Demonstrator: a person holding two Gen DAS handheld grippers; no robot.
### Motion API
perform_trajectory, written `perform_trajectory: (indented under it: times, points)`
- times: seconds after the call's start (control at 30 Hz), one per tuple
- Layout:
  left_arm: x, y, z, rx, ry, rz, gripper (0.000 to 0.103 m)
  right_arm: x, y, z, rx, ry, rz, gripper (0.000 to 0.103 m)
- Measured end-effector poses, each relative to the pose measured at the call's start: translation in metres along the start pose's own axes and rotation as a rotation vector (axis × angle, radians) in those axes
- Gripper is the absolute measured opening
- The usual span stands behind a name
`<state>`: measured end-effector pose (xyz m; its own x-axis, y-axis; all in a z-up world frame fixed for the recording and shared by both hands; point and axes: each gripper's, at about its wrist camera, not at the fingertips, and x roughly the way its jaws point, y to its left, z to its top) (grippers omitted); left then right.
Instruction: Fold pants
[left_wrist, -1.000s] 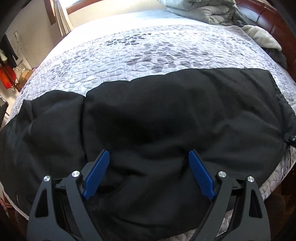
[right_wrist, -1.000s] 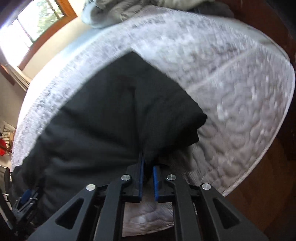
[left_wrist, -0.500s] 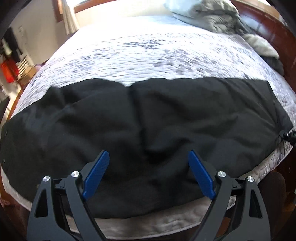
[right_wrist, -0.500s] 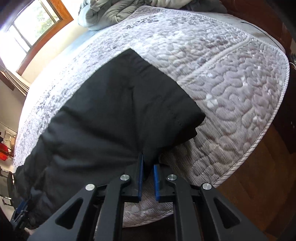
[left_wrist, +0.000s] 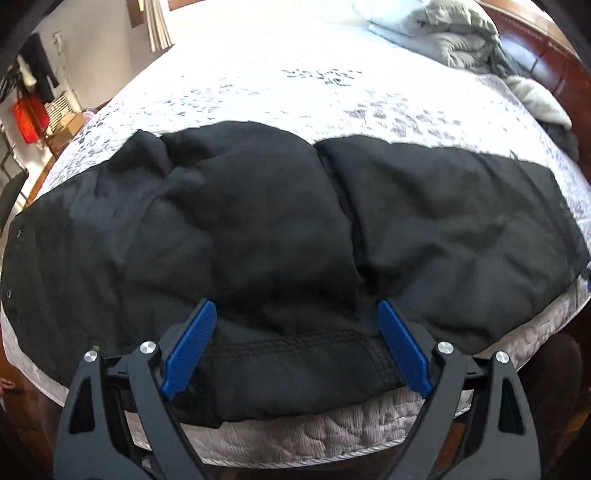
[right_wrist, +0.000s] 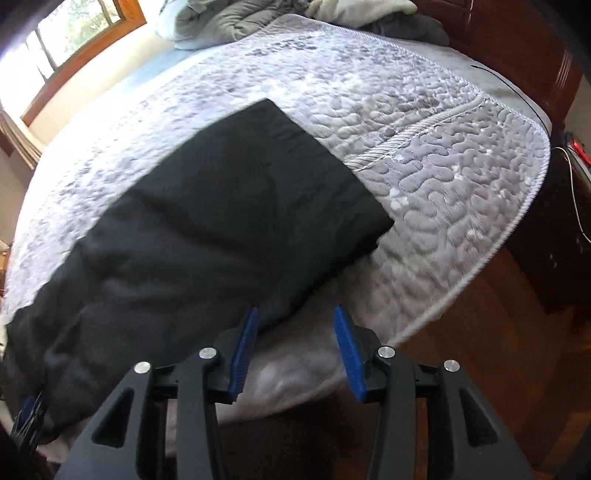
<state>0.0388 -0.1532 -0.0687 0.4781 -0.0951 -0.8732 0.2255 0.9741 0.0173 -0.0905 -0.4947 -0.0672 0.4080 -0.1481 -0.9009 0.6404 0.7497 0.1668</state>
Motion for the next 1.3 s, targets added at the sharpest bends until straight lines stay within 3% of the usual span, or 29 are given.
perform_trajectory:
  times: [0.1,0.2,0.33,0.53,0.63,0.73,0.77,0.9,1.0,1.07,1.13,1.3]
  points:
    - [-0.011,0.009,0.000,-0.020,-0.041,0.013,0.089,-0.024,0.025,-0.011,-0.066,-0.038,0.108,0.044]
    - [-0.022,0.030,0.002,-0.055,-0.087,0.062,0.089,-0.036,0.086,-0.018,-0.196,-0.055,0.277,0.043]
    - [-0.026,0.068,0.006,-0.116,-0.107,0.129,0.089,-0.029,0.179,-0.019,-0.390,-0.044,0.396,0.042]
    - [-0.023,0.132,-0.007,-0.262,-0.070,0.199,0.089,0.007,0.300,-0.024,-0.569,0.108,0.569,0.042]
    - [-0.014,0.157,-0.013,-0.324,-0.033,0.190,0.089,0.026,0.337,-0.038,-0.631,0.144,0.500,0.039]
    - [-0.007,0.168,-0.018,-0.341,-0.027,0.177,0.093,0.056,0.341,-0.044,-0.603,0.204,0.393,0.034]
    - [-0.007,0.169,-0.020,-0.336,-0.029,0.178,0.094,0.064,0.339,-0.046,-0.590,0.223,0.379,0.029]
    - [-0.006,0.166,-0.023,-0.299,-0.041,0.186,0.095,0.064,0.336,-0.045,-0.594,0.233,0.378,0.031]
    - [-0.009,0.167,-0.021,-0.295,-0.042,0.170,0.094,0.041,0.358,-0.036,-0.669,0.183,0.438,0.035]
    - [-0.013,0.171,-0.020,-0.299,-0.053,0.167,0.094,0.029,0.388,-0.033,-0.768,0.183,0.488,0.047]
    - [-0.020,0.178,-0.016,-0.306,-0.075,0.173,0.094,0.021,0.420,-0.032,-0.864,0.177,0.542,0.053]
    - [-0.019,0.200,-0.004,-0.380,-0.067,0.131,0.094,0.032,0.503,-0.030,-1.065,0.243,0.671,0.062]
